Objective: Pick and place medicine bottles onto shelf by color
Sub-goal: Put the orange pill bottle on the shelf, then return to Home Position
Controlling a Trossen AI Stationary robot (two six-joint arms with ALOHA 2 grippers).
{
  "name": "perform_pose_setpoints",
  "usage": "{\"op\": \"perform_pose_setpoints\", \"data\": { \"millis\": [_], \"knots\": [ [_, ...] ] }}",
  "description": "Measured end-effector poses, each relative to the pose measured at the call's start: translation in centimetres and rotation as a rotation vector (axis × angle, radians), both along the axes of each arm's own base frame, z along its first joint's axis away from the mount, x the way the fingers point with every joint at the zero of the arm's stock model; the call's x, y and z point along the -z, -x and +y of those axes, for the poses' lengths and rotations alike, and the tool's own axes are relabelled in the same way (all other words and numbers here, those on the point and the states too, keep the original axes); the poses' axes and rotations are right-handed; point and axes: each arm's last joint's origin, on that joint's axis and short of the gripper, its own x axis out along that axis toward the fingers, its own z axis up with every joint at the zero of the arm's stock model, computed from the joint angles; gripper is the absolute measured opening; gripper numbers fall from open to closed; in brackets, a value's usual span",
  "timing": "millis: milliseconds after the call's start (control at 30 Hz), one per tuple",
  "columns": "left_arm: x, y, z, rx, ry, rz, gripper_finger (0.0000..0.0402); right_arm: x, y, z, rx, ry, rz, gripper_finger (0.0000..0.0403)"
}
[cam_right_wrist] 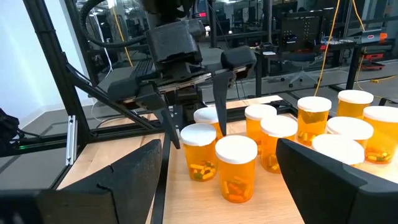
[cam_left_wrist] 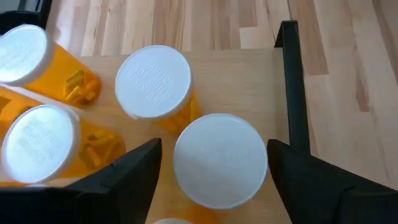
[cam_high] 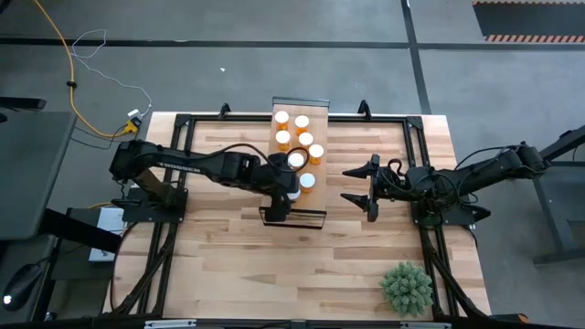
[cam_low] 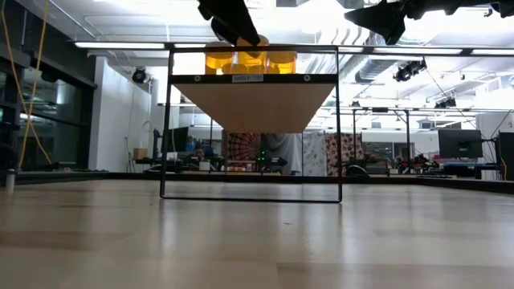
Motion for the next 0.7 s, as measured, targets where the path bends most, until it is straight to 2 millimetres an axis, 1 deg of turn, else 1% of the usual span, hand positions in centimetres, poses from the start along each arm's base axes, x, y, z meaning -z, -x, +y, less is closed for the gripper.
{"op": "perform_pose_setpoints", "data": {
  "millis": [100, 200, 300, 400, 467, 533, 600, 700],
  "knots": [
    [-1.0, 0.2, 0.1, -0.015, -0.019, 0.001, 0.0285, 0.0, 0.0, 0.0, 0.000, 0.000, 0.000, 0.0307],
    [-3.4, 1.0, 0.1, -0.026, -0.034, -0.027, 0.0286, 0.0, 0.0, 0.0, 0.000, 0.000, 0.000, 0.0307],
    [-6.2, 2.1, -0.1, -0.026, -0.040, -0.117, 0.0286, 0.0, 0.0, 0.0, 0.000, 0.000, 0.001, 0.0307],
    [-8.5, 4.1, -0.4, -0.029, -0.050, -0.211, 0.0283, 0.0, 0.0, 0.0, 0.000, 0.001, 0.005, 0.0307],
    [-9.9, 6.0, -0.6, -0.037, -0.060, -0.271, 0.0281, 0.0, 0.0, 0.0, 0.000, 0.001, 0.005, 0.0307],
    [-10.9, 7.8, -0.8, -0.042, -0.064, -0.341, 0.0278, 0.0, 0.0, 0.0, 0.000, 0.001, 0.006, 0.0307],
    [-11.2, 9.9, -1.2, -0.038, -0.065, -0.411, 0.0276, 0.1, 0.0, 0.0, 0.000, 0.002, 0.007, 0.0307],
    [-10.8, 12.8, -1.3, -0.022, -0.073, -0.531, 0.0276, 0.1, 0.0, 0.0, 0.000, 0.001, 0.006, 0.0307]
  ]
}}
